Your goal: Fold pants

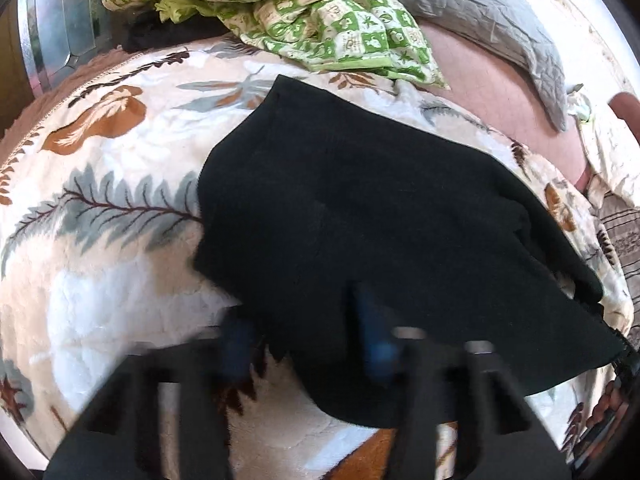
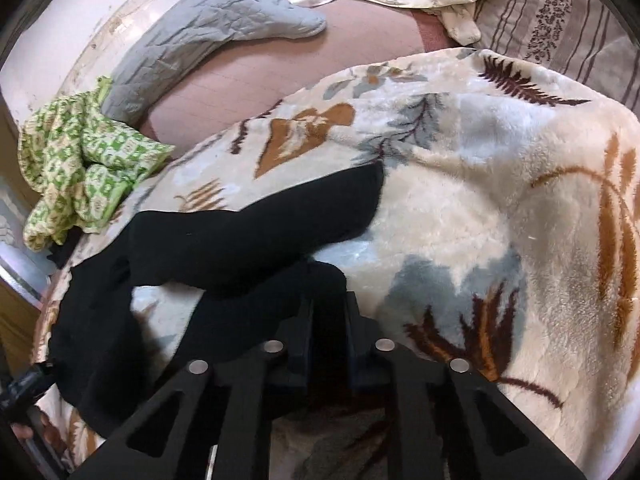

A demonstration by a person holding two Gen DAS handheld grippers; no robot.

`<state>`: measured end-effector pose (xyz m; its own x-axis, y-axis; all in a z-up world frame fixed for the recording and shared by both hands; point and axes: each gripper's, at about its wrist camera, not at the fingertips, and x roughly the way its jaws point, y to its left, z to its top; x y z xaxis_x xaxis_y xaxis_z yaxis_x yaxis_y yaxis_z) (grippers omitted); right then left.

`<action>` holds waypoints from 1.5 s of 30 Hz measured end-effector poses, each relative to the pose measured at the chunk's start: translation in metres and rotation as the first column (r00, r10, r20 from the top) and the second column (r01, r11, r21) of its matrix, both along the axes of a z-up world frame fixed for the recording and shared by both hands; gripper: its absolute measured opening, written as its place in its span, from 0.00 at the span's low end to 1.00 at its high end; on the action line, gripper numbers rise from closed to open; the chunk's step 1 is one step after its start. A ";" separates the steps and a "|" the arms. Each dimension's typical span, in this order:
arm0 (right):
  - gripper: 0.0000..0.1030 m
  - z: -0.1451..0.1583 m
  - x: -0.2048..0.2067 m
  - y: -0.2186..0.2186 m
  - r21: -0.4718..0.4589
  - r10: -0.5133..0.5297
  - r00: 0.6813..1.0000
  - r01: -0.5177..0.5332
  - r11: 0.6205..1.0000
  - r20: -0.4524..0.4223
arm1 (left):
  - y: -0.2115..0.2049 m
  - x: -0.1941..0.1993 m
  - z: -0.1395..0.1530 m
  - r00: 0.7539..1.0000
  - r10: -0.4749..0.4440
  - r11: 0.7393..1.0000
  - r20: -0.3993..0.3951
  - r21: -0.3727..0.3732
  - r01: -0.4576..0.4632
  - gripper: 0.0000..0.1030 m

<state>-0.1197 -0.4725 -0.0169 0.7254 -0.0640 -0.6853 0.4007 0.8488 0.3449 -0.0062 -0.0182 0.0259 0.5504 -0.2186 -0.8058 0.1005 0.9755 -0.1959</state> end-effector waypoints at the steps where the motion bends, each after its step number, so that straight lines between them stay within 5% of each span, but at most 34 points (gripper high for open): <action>1: 0.11 0.005 -0.004 0.001 -0.019 0.001 1.000 0.000 1.000 0.009 | 0.001 0.000 0.001 1.000 -0.006 1.000 -0.003 -0.029 0.006 0.20; 7: 0.10 0.041 -0.060 -0.010 -0.043 -0.063 0.991 0.068 0.997 0.119 | 0.002 -0.009 0.009 0.999 -0.035 0.999 0.026 -0.027 0.035 0.16; 12: 0.10 0.051 -0.096 -0.023 -0.062 -0.115 0.986 0.123 0.990 0.122 | 0.010 -0.015 0.011 0.999 -0.038 0.996 0.014 -0.076 0.039 0.15; 19: 0.10 0.027 -0.119 -0.026 -0.042 -0.111 0.994 0.112 0.993 0.008 | 0.016 -0.034 0.018 0.997 -0.075 0.994 0.022 -0.080 0.077 0.14; 25: 0.10 0.027 -0.133 -0.020 -0.046 -0.095 0.995 0.095 0.994 -0.003 | 0.034 -0.040 0.021 0.998 -0.062 0.991 0.003 -0.116 0.062 0.13; 29: 0.10 0.001 -0.122 -0.022 -0.075 -0.112 0.980 0.100 0.992 -0.167 | 0.042 -0.036 0.012 0.997 -0.051 0.994 -0.059 -0.103 0.045 0.13; 34: 0.32 0.015 -0.138 -0.031 -0.084 -0.207 0.973 0.198 0.977 -0.104 | 0.037 -0.043 0.016 0.997 -0.076 0.997 -0.023 -0.029 0.075 0.16; 39: 0.32 0.034 -0.127 -0.014 -0.037 -0.092 0.995 0.093 0.995 0.022 | 0.046 -0.045 0.026 0.999 -0.040 0.998 0.009 -0.041 0.041 0.27; 45: 0.35 0.027 -0.091 0.029 -0.045 0.092 0.996 -0.091 0.995 0.008 | 0.063 -0.046 0.030 0.999 0.012 0.999 0.033 -0.053 -0.010 0.30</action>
<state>-0.2102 -0.4430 0.0100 0.7368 -0.0275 -0.6756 0.3173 0.8964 0.3096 -0.0519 0.0448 0.0563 0.5793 -0.2540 -0.7745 0.0975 0.9650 -0.2436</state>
